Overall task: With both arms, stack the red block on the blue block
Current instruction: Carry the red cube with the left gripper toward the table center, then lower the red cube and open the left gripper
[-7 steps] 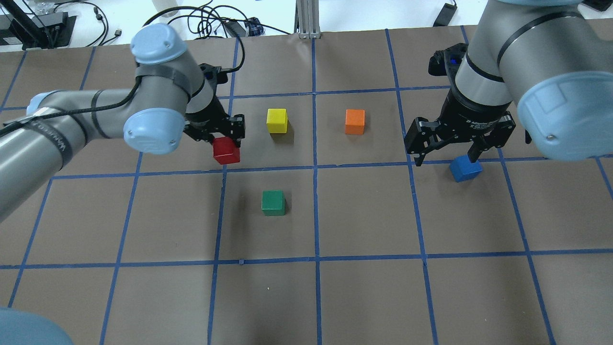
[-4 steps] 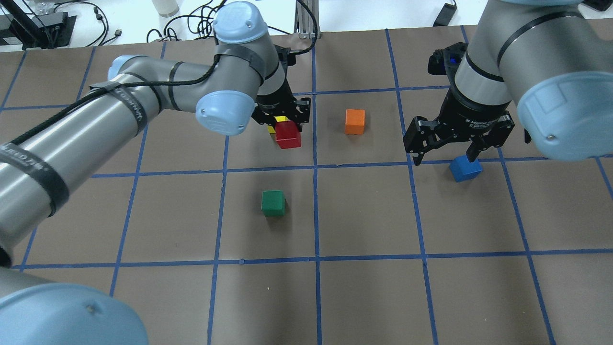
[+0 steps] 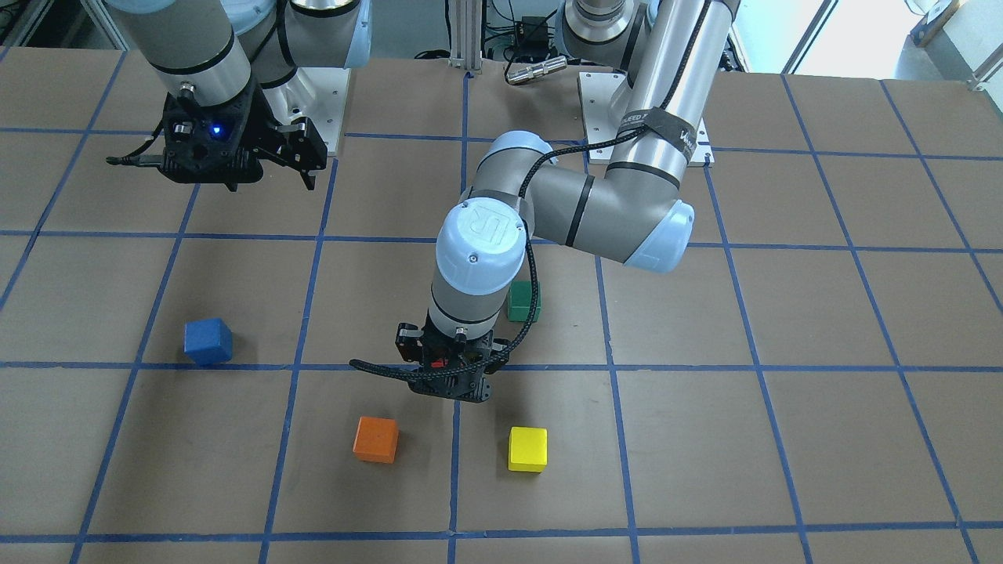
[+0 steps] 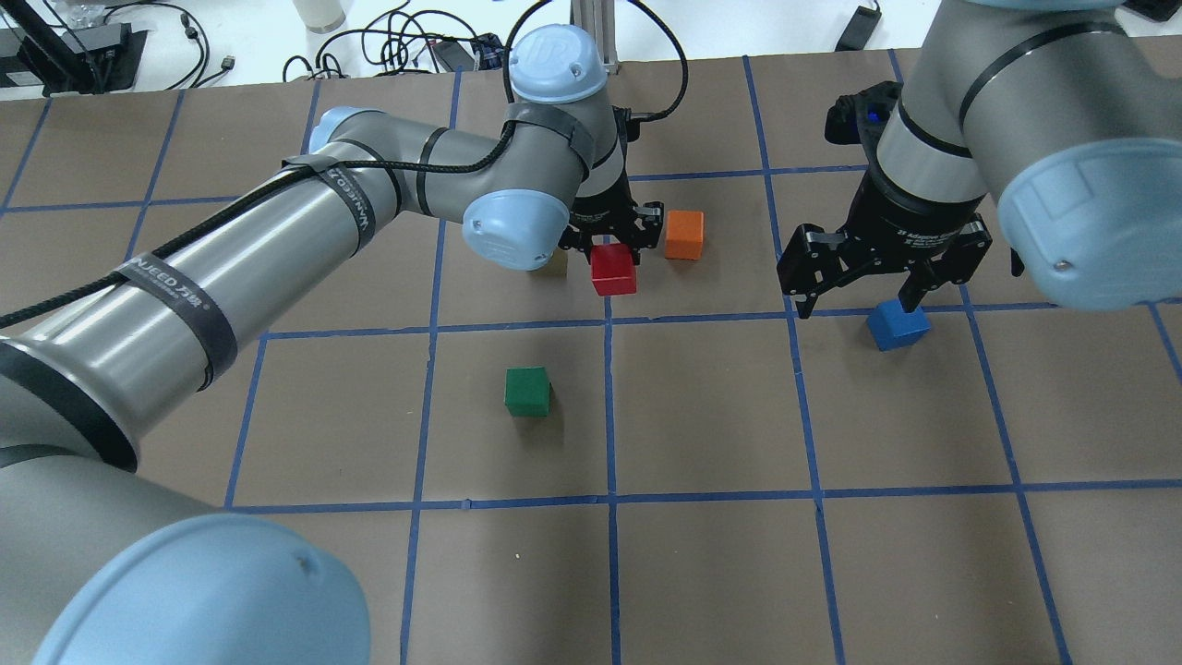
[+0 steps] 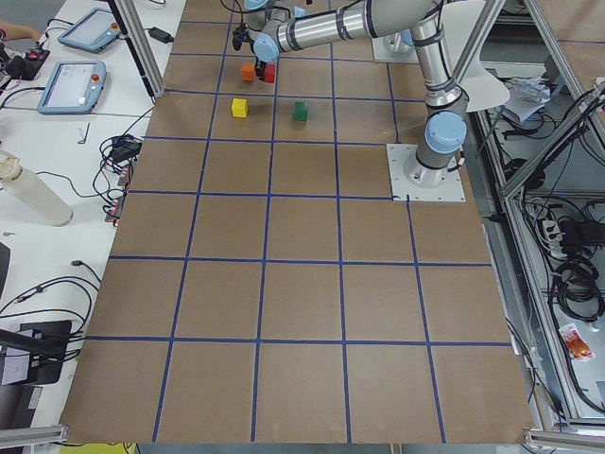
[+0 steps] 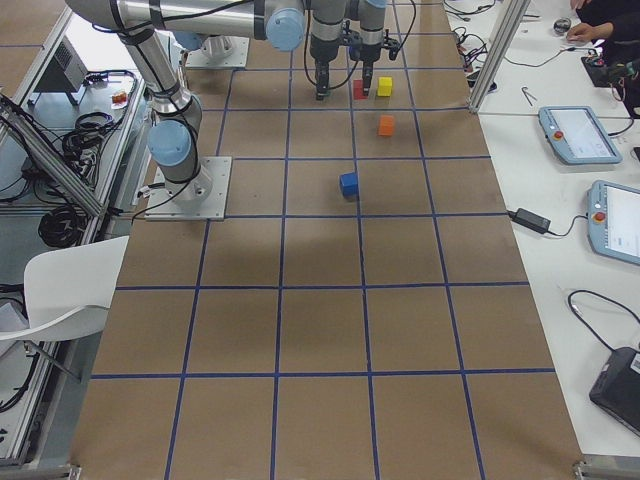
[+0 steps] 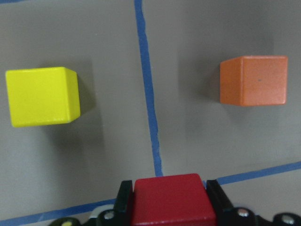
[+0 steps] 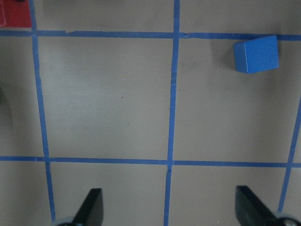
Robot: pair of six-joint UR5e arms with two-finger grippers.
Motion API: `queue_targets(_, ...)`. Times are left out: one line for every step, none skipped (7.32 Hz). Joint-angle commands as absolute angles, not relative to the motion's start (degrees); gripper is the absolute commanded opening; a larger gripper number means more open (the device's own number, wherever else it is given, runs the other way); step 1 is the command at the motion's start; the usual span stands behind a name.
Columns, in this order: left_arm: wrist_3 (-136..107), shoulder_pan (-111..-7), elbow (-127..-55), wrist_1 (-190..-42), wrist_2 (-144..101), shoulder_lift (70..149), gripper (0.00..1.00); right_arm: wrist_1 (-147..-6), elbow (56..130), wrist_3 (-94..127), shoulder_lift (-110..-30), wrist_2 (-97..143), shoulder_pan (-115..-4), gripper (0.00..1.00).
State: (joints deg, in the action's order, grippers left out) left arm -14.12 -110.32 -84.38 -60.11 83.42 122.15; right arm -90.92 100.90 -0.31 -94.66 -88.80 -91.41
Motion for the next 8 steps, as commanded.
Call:
queue_targets(-14.50,-111.09,-86.12,-58.80,85.50,123.74,0.00,-90.88,100.90,-0.26,-94.66,-88.59,-91.41,1.00)
queue_targets(-14.24,-111.35,-87.61,-58.45,87.17,122.71,0.00,-90.88,100.90,-0.26,-94.66,-88.59,-91.41,1.00)
queue_targets(-14.24,-111.53,-88.93,-58.71,87.62,122.09,0.00,-90.88,100.90,-0.26,-94.66,-88.59,-91.41,1.00)
queue_targets(-14.24,-111.53,-91.12,-58.36,89.89,121.99,0.00,-90.88,100.99,-0.26,-94.66,-88.59,-91.41,1.00)
queue_targets(-14.33,-111.01,-91.23,-56.45,90.87,122.51,0.03,-90.88,100.99,-0.26,-94.66,-88.59,-91.41,1.00)
queue_targets(-15.46,-111.18,-91.84,-53.99,90.88,123.82,0.88,-90.79,100.99,-0.35,-94.66,-88.68,-91.41,1.00)
queue_targets(-15.64,-111.18,-91.06,-52.49,90.10,123.49,1.00,-90.79,100.99,-0.35,-94.66,-88.77,-91.41,1.00)
queue_targets(-15.82,-111.18,-90.97,-52.73,89.65,122.44,1.00,-90.79,100.99,-0.35,-94.66,-89.20,-91.41,1.00)
